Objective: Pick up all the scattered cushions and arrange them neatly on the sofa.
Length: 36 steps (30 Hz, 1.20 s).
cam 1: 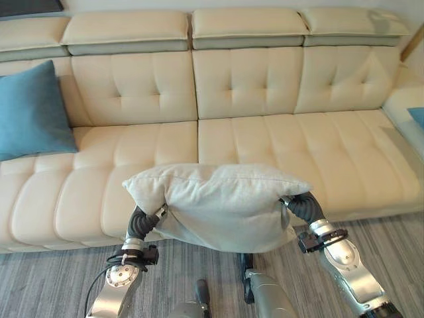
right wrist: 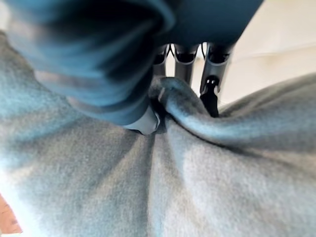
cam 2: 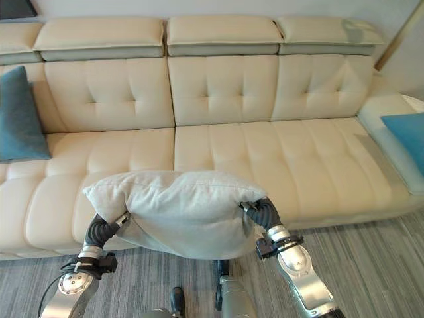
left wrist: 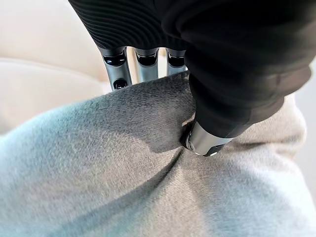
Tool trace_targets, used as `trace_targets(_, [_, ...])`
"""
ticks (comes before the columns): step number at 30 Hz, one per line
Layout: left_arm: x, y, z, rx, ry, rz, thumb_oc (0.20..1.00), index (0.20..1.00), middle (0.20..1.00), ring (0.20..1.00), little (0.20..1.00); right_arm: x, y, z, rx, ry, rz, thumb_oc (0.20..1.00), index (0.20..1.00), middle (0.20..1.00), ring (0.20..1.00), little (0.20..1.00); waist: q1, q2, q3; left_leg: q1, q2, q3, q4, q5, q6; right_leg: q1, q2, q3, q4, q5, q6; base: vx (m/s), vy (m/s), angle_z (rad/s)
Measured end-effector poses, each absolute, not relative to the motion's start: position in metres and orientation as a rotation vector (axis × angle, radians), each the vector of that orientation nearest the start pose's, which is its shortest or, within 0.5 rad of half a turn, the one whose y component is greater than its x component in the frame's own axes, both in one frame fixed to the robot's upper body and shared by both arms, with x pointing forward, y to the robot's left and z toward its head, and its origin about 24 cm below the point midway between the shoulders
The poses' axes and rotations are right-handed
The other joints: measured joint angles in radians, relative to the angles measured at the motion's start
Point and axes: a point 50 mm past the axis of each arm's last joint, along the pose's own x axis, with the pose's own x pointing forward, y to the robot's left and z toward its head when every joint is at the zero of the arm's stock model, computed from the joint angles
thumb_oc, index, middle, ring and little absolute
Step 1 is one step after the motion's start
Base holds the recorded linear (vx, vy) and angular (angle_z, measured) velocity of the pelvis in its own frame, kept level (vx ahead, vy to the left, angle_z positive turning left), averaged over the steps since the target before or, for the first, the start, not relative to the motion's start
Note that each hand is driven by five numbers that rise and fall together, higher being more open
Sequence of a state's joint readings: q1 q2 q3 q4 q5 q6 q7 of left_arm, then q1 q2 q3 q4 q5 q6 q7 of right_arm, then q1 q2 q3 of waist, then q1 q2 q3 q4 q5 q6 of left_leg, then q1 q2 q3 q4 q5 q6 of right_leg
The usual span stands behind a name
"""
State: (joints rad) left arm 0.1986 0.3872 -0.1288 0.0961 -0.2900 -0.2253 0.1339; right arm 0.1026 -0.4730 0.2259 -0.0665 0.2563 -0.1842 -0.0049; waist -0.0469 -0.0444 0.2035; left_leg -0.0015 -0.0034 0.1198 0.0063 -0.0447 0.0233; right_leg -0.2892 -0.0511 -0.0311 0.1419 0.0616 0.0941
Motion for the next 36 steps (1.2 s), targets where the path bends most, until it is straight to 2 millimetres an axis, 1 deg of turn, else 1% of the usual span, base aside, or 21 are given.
trace_targets(2, [0.204,0.212,0.003,0.074,0.102,0.066,0.200,0.200,0.200,0.200,0.200,0.224,-0.187,0.041,-0.177,-0.028,0.215,0.200,0.200,0.200,0.200,0.200,-0.004,0.021,-0.007,-0.005,0.057,-0.031,0.060,-0.015,-0.059,0.057,0.038,-0.048,-0.023,0.001,-0.035,0.29,-0.273,0.46])
trace_targets(3, [0.208,0.209,0.005,0.073,0.097,0.045,0.200,0.200,0.200,0.200,0.200,0.221,-0.193,0.040,-0.181,-0.018,0.196,0.200,0.200,0.200,0.200,0.200,-0.014,0.015,-0.007,-0.051,0.067,-0.033,0.173,-0.037,-0.083,0.077,0.046,-0.058,-0.034,-0.011,-0.065,0.17,-0.172,0.57])
trace_targets(5, [0.209,0.205,0.006,0.071,0.095,0.017,0.200,0.200,0.200,0.200,0.200,0.222,-0.199,0.043,-0.191,-0.028,0.174,0.200,0.200,0.200,0.200,0.200,-0.019,0.002,-0.017,-0.114,0.082,-0.030,0.318,-0.046,-0.087,0.090,0.051,-0.077,-0.028,-0.019,-0.107,0.14,-0.114,0.27])
trace_targets(8, [0.216,0.194,0.008,0.063,0.082,-0.038,0.200,0.200,0.200,0.200,0.200,0.225,-0.209,0.051,-0.208,-0.055,0.130,0.200,0.200,0.200,0.200,0.200,-0.021,0.005,-0.021,-0.178,0.082,-0.024,0.427,-0.059,-0.086,0.107,0.058,-0.076,-0.038,-0.017,-0.156,0.13,-0.053,0.04])
trace_targets(11, [0.219,0.191,0.010,0.058,0.073,-0.053,0.200,0.200,0.200,0.200,0.200,0.226,-0.213,0.053,-0.210,-0.065,0.106,0.200,0.200,0.200,0.200,0.200,-0.026,0.001,-0.019,-0.199,0.044,-0.003,0.355,-0.073,-0.077,0.132,0.057,-0.066,-0.078,-0.002,-0.181,0.14,0.021,-0.04])
trace_targets(12, [0.220,0.190,0.010,0.057,0.071,-0.054,0.200,0.200,0.200,0.200,0.200,0.226,-0.214,0.053,-0.211,-0.065,0.102,0.200,0.200,0.200,0.200,0.200,-0.026,-0.001,-0.018,-0.204,0.034,0.011,0.316,-0.073,-0.075,0.148,0.056,-0.061,-0.100,-0.003,-0.177,0.14,0.035,-0.10])
trace_targets(13, [0.221,0.191,0.010,0.058,0.071,-0.053,0.200,0.200,0.200,0.200,0.200,0.227,-0.214,0.054,-0.209,-0.066,0.101,0.200,0.200,0.200,0.200,0.200,-0.019,-0.006,-0.015,-0.214,0.016,0.028,0.208,-0.058,-0.070,0.181,0.057,-0.054,-0.139,0.008,-0.176,0.16,0.052,-0.20])
trace_targets(14, [0.221,0.191,0.010,0.059,0.074,-0.051,0.200,0.200,0.200,0.200,0.200,0.227,-0.213,0.053,-0.209,-0.065,0.102,0.200,0.200,0.200,0.200,0.200,-0.016,-0.006,-0.014,-0.225,0.019,0.029,0.187,-0.044,-0.072,0.195,0.060,-0.055,-0.143,0.018,-0.187,0.17,0.076,-0.25])
trace_targets(15, [0.220,0.191,0.008,0.060,0.079,-0.050,0.200,0.200,0.200,0.200,0.200,0.226,-0.213,0.052,-0.207,-0.060,0.103,0.200,0.200,0.200,0.200,0.200,-0.016,-0.004,-0.014,-0.244,0.024,0.027,0.189,-0.028,-0.070,0.213,0.062,-0.055,-0.151,0.016,-0.186,0.18,0.088,-0.20])
trace_targets(16, [0.220,0.192,0.007,0.061,0.088,-0.047,0.200,0.200,0.200,0.200,0.200,0.223,-0.213,0.049,-0.205,-0.048,0.102,0.200,0.200,0.200,0.200,0.200,-0.020,-0.004,-0.014,-0.246,0.039,0.043,0.184,-0.015,-0.066,0.244,0.067,-0.054,-0.166,0.002,-0.164,0.19,0.102,-0.17])
trace_targets(17, [0.219,0.192,0.005,0.059,0.093,-0.046,0.200,0.200,0.200,0.200,0.200,0.222,-0.213,0.048,-0.204,-0.042,0.102,0.200,0.200,0.200,0.200,0.200,-0.018,-0.001,-0.015,-0.237,0.046,0.056,0.166,0.003,-0.059,0.255,0.071,-0.051,-0.164,0.001,-0.167,0.20,0.116,-0.17])
trace_targets(19, [0.220,0.190,0.005,0.053,0.096,-0.055,0.200,0.200,0.200,0.200,0.200,0.219,-0.215,0.045,-0.200,-0.029,0.090,0.200,0.200,0.200,0.200,0.200,-0.032,0.011,-0.018,-0.189,0.054,0.062,0.107,0.021,-0.045,0.285,0.080,-0.050,-0.166,-0.022,-0.140,0.14,0.124,-0.10])
trace_targets(20, [0.220,0.188,0.005,0.047,0.095,-0.064,0.200,0.200,0.200,0.200,0.200,0.217,-0.218,0.045,-0.206,-0.024,0.084,0.200,0.200,0.200,0.200,0.200,-0.037,0.035,-0.025,-0.152,0.062,0.056,0.051,0.083,-0.036,0.286,0.098,-0.047,-0.155,-0.033,-0.133,0.09,0.112,-0.07])
trace_targets(21, [0.221,0.188,0.006,0.051,0.091,-0.066,0.200,0.200,0.200,0.200,0.200,0.217,-0.217,0.044,-0.199,-0.021,0.082,0.200,0.200,0.200,0.200,0.200,-0.042,0.032,-0.022,-0.143,0.059,0.060,0.038,0.132,-0.012,0.285,0.096,-0.036,-0.143,-0.049,-0.120,0.13,0.243,-0.19])
trace_targets(22, [0.221,0.189,0.006,0.052,0.095,-0.061,0.200,0.200,0.200,0.200,0.200,0.217,-0.214,0.042,-0.189,-0.013,0.083,0.200,0.200,0.200,0.200,0.200,-0.034,0.025,-0.021,-0.131,0.058,0.067,0.024,0.137,-0.006,0.270,0.087,-0.026,-0.110,-0.068,-0.100,0.07,0.215,-0.26])
trace_targets(23, [0.222,0.191,0.006,0.060,0.100,-0.055,0.200,0.200,0.200,0.200,0.200,0.217,-0.211,0.041,-0.171,-0.009,0.081,0.200,0.200,0.200,0.200,0.200,-0.035,0.018,-0.019,-0.115,0.033,0.084,0.019,0.130,0.017,0.239,0.067,-0.022,-0.035,-0.084,-0.090,0.06,0.214,-0.30])
trace_targets(25, [0.221,0.195,0.006,0.075,0.104,-0.046,0.200,0.200,0.200,0.200,0.200,0.218,-0.207,0.040,-0.150,-0.013,0.083,0.200,0.200,0.200,0.200,0.200,-0.027,0.013,-0.014,-0.076,0.016,0.115,0.000,0.126,0.028,0.185,0.024,-0.024,0.125,-0.160,-0.039,0.03,0.135,-0.29])
trace_targets(28, [0.223,0.209,0.009,0.100,0.095,0.008,0.200,0.200,0.200,0.200,0.200,0.225,-0.193,0.043,-0.159,-0.037,0.135,0.200,0.200,0.200,0.200,0.200,-0.018,-0.002,0.009,-0.043,-0.019,0.146,0.008,0.095,0.059,0.058,-0.032,-0.026,0.391,-0.219,0.008,0.08,0.084,-0.26])
trace_targets(31, [0.223,0.216,0.011,0.115,0.088,0.042,0.200,0.200,0.200,0.200,0.200,0.226,-0.186,0.043,-0.158,-0.036,0.170,0.200,0.200,0.200,0.200,0.200,0.004,-0.007,0.019,-0.029,-0.031,0.138,0.007,0.073,0.058,0.030,-0.057,-0.026,0.355,-0.229,-0.001,0.12,0.008,-0.02])
trace_targets(34, [0.225,0.223,0.015,0.117,0.074,0.076,0.200,0.200,0.200,0.200,0.200,0.236,-0.178,0.052,-0.171,-0.080,0.205,0.200,0.200,0.200,0.200,0.200,0.020,-0.004,0.031,-0.031,-0.029,0.123,0.002,0.063,0.074,-0.003,-0.052,-0.021,0.262,-0.217,-0.002,0.16,-0.036,0.07])
trace_targets(36, [0.226,0.223,0.016,0.120,0.070,0.081,0.200,0.200,0.200,0.200,0.200,0.240,-0.176,0.057,-0.180,-0.103,0.205,0.200,0.200,0.200,0.200,0.200,0.021,-0.010,0.031,-0.033,-0.037,0.104,0.003,0.063,0.070,0.024,-0.061,-0.018,0.161,-0.146,0.020,0.09,-0.052,0.39])
